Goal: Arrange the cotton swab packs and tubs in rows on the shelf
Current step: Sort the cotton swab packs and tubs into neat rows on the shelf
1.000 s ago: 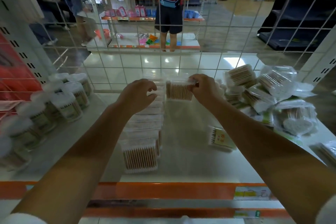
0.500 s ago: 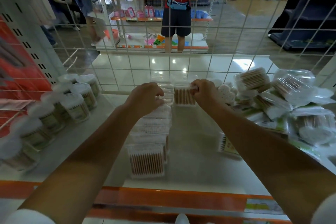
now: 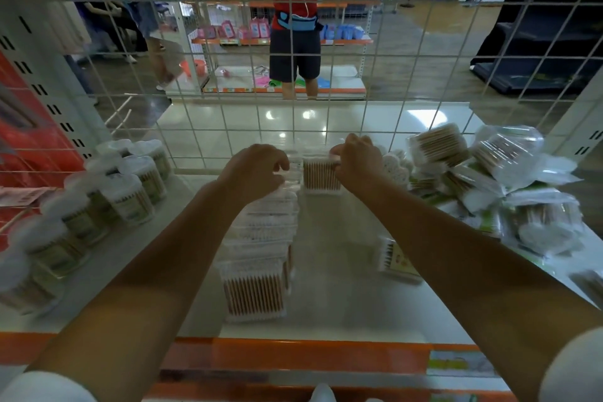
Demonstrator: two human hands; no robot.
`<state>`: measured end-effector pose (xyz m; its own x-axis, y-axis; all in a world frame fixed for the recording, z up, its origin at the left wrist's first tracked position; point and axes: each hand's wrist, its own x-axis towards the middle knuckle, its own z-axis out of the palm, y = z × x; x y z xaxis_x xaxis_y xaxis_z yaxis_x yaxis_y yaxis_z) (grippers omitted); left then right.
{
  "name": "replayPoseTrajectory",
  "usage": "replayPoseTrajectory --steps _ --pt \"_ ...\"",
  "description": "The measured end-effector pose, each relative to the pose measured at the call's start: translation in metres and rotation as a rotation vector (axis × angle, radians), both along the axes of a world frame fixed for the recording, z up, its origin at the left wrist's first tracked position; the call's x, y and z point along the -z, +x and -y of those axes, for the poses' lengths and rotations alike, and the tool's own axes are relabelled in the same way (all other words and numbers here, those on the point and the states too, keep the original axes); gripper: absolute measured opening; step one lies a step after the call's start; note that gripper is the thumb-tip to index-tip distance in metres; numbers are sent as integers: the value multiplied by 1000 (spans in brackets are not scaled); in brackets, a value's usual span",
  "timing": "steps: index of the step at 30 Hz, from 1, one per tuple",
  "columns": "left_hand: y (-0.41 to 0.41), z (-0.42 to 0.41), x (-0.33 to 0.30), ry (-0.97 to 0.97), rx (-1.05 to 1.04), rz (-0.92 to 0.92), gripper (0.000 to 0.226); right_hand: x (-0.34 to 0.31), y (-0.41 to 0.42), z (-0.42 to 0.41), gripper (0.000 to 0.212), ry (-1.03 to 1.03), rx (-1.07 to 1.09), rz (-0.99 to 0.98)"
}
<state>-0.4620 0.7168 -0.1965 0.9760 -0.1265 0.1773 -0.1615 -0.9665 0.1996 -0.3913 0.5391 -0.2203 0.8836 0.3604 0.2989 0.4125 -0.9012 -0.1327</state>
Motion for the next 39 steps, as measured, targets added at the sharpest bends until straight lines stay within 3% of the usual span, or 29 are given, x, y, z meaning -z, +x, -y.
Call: replayPoseTrajectory --steps 4,10,19,23,28,39 --pt "-6 11 -17 -41 20 72 28 -7 -7 11 42 98 -42 5" --pt "-9 52 -14 72 97 34 31 -4 -31 52 33 219 -110 -37" --pt "-18 117 6 11 177 -7 34 8 -69 122 21 338 -161 -267" --pt "-26 131 22 -42 160 -27 30 11 -85 136 40 421 -258 -524" --pt "-35 131 38 -47 120 -11 32 16 -88 146 66 258 -327 -748" --pt "-55 129 53 -111 92 0 33 13 -92 144 66 339 -388 -839"
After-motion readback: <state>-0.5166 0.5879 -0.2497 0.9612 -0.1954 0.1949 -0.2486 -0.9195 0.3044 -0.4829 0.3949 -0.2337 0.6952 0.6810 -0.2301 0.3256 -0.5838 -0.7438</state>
